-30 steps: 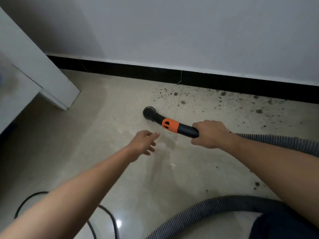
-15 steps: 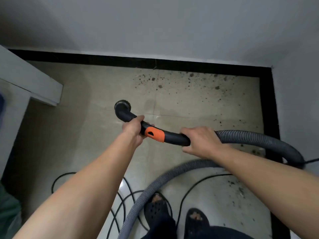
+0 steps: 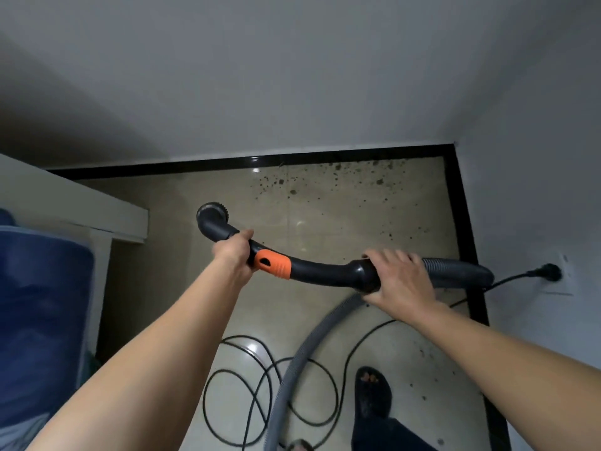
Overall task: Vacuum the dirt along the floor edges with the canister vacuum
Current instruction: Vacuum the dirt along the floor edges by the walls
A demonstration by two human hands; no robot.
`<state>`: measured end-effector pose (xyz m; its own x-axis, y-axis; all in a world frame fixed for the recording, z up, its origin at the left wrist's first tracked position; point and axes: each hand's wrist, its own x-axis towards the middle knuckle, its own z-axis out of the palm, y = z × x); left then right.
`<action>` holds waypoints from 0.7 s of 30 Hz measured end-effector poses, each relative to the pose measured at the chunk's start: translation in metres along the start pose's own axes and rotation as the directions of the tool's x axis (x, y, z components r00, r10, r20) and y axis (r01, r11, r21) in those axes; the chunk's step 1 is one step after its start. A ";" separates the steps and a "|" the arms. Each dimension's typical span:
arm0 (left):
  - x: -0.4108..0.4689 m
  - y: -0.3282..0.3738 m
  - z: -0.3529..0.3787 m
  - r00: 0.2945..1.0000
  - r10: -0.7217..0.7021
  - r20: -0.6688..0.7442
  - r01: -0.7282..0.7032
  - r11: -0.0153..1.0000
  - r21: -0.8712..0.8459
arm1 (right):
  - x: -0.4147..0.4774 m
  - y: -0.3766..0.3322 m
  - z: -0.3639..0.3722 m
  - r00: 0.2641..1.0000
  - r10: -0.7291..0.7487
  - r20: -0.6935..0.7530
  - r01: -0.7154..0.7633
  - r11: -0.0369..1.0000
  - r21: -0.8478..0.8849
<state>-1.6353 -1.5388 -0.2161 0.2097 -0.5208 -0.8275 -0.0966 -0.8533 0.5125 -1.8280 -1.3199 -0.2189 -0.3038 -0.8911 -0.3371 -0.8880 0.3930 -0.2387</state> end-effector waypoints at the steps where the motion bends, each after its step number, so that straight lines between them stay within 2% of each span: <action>1: 0.003 0.004 -0.002 1.000 -0.009 0.000 0.009 1.000 0.023 | -0.001 -0.005 -0.002 0.999 -0.019 0.030 0.018 0.999 0.036; 6: 0.023 0.014 -0.010 0.998 -0.068 0.001 0.068 0.994 0.083 | 0.000 -0.029 -0.006 0.984 -0.040 0.176 0.007 0.983 0.181; 13: 0.095 0.020 0.010 0.974 -0.179 0.139 0.142 0.960 0.241 | 0.052 -0.069 0.025 0.939 0.125 0.322 -0.195 0.961 0.195; 17: 0.169 0.029 0.013 0.947 -0.282 0.156 0.202 0.896 0.395 | 0.090 -0.095 0.065 0.896 0.213 0.389 -0.300 0.937 0.179; 21: 0.221 0.030 -0.008 0.907 -0.397 0.139 0.275 0.809 0.520 | 0.112 -0.122 0.107 0.858 0.238 0.456 -0.348 0.921 0.174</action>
<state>-1.5836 -1.6792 -0.3817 0.0932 -0.1371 -0.9862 -0.5260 -0.8477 0.0682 -1.7166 -1.4428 -0.3250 -0.3143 -0.5676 -0.7610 -0.6527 0.7113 -0.2609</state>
